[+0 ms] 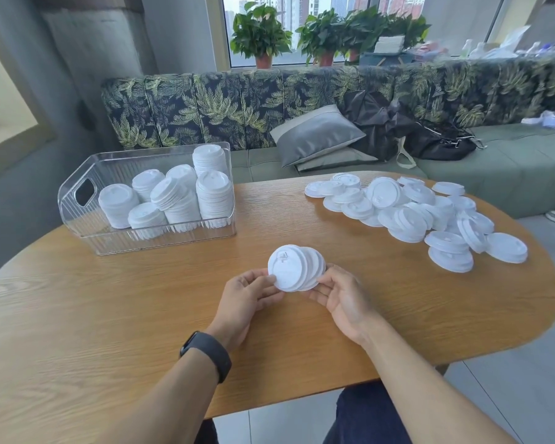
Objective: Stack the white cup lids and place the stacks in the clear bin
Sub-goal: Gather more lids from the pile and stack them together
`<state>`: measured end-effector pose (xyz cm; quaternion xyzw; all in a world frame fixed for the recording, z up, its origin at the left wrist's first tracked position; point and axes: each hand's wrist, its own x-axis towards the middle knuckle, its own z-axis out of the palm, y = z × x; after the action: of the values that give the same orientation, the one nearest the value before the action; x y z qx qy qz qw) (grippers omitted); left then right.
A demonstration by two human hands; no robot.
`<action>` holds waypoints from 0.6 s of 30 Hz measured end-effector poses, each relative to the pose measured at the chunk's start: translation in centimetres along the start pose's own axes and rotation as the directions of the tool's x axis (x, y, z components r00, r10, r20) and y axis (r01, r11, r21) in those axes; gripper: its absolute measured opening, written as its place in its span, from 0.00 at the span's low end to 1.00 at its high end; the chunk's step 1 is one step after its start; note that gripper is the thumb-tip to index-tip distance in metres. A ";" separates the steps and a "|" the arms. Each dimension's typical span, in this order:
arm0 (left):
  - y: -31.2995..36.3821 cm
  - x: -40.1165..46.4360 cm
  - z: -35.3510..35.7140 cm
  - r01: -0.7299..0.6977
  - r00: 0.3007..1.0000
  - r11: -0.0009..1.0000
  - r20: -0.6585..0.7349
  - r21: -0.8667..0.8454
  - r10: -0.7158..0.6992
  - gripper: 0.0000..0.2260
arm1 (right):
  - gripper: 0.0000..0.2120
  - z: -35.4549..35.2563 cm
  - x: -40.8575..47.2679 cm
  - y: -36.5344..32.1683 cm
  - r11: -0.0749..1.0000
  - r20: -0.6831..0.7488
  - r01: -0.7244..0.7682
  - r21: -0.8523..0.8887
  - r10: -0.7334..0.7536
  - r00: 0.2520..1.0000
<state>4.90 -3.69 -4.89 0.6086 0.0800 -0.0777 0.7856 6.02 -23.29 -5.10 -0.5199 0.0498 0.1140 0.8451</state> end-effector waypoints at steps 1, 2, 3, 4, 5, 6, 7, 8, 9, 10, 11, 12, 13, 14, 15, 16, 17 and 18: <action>0.0 0.0 -0.1 0.007 1.000 1.000 0.001 -0.006 -0.007 0.11 | 0.14 0.0 0.0 0.0 1.000 0.002 0.000 -0.004 0.000 1.000; 0.0 0.0 -0.1 0.014 1.000 1.000 0.000 -0.011 -0.014 0.11 | 0.13 0.1 -0.1 0.0 1.000 0.003 0.001 -0.008 -0.001 1.000; 0.0 0.0 -0.1 0.020 1.000 1.000 -0.004 -0.014 -0.020 0.11 | 0.12 0.2 -0.2 -0.1 1.000 0.003 0.003 -0.012 -0.003 1.000; 0.0 0.0 -0.1 0.023 1.000 1.000 -0.007 -0.014 -0.024 0.11 | 0.12 0.3 -0.3 -0.1 1.000 0.001 0.004 -0.012 -0.004 1.000; 0.1 0.0 -0.1 0.025 1.000 1.000 -0.007 -0.010 -0.025 0.11 | 0.12 0.4 -0.4 -0.2 1.000 0.000 0.004 -0.009 -0.004 1.000; 0.2 -0.1 0.0 0.025 1.000 1.000 -0.004 -0.003 -0.025 0.10 | 0.12 0.4 -0.3 -0.2 1.000 -0.004 0.003 -0.003 -0.003 1.000; 0.3 -0.2 0.1 0.023 1.000 1.000 0.003 0.006 -0.023 0.10 | 0.12 0.4 -0.3 -0.2 1.000 -0.007 0.000 -0.001 0.000 1.000; 0.4 -0.3 0.2 0.021 1.000 1.000 0.012 0.015 -0.022 0.09 | 0.12 0.5 -0.4 -0.2 1.000 -0.007 -0.005 -0.006 0.005 1.000; 0.4 -0.4 0.3 0.018 1.000 1.000 0.020 0.023 -0.019 0.09 | 0.13 0.5 -0.4 -0.2 1.000 -0.006 -0.008 -0.016 0.008 1.000; 0.5 -0.5 0.4 0.015 1.000 0.999 0.026 0.029 -0.015 0.09 | 0.13 0.6 -0.4 -0.2 1.000 -0.006 -0.011 -0.024 0.011 1.000; 0.5 -0.6 0.5 0.012 1.000 0.999 0.026 0.033 -0.013 0.09 | 0.14 0.6 -0.5 -0.2 1.000 -0.007 -0.012 -0.028 0.012 1.000; 0.5 -0.7 0.5 0.010 1.000 0.999 0.021 0.033 -0.011 0.09 | 0.14 0.7 -0.5 -0.2 1.000 -0.010 -0.011 -0.021 0.010 1.000; 0.5 -0.7 0.6 0.008 1.000 1.000 0.013 0.030 -0.008 0.09 | 0.14 0.7 -0.5 -0.3 1.000 -0.017 -0.008 -0.007 0.008 1.000; 0.5 -0.7 0.6 0.006 1.000 1.000 0.005 0.027 -0.006 0.10 | 0.14 0.7 -0.5 -0.3 1.000 -0.026 -0.003 0.012 0.003 1.000; 0.4 -0.6 0.5 0.006 1.000 1.000 -0.003 0.021 -0.006 0.10 | 0.13 0.7 -0.6 -0.3 1.000 -0.037 0.003 0.027 -0.002 0.999; 0.4 -0.6 0.5 0.007 1.000 1.000 -0.008 0.014 -0.006 0.10 | 0.13 0.8 -0.6 -0.3 0.999 -0.046 0.009 0.039 -0.007 0.999; 0.4 -0.5 0.4 0.008 1.000 1.000 -0.009 0.008 -0.008 0.10 | 0.12 0.8 -0.5 -0.3 0.999 -0.055 0.014 0.051 -0.011 0.998; 0.4 -0.5 0.3 0.009 1.000 1.000 -0.007 0.001 -0.009 0.10 | 0.12 0.8 -0.5 -0.2 0.998 -0.063 0.018 0.064 -0.014 0.998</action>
<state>4.49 -3.92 -4.31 0.6089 0.0852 -0.0791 0.7847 5.55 -22.72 -4.44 -0.4959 0.0757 0.0892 0.8605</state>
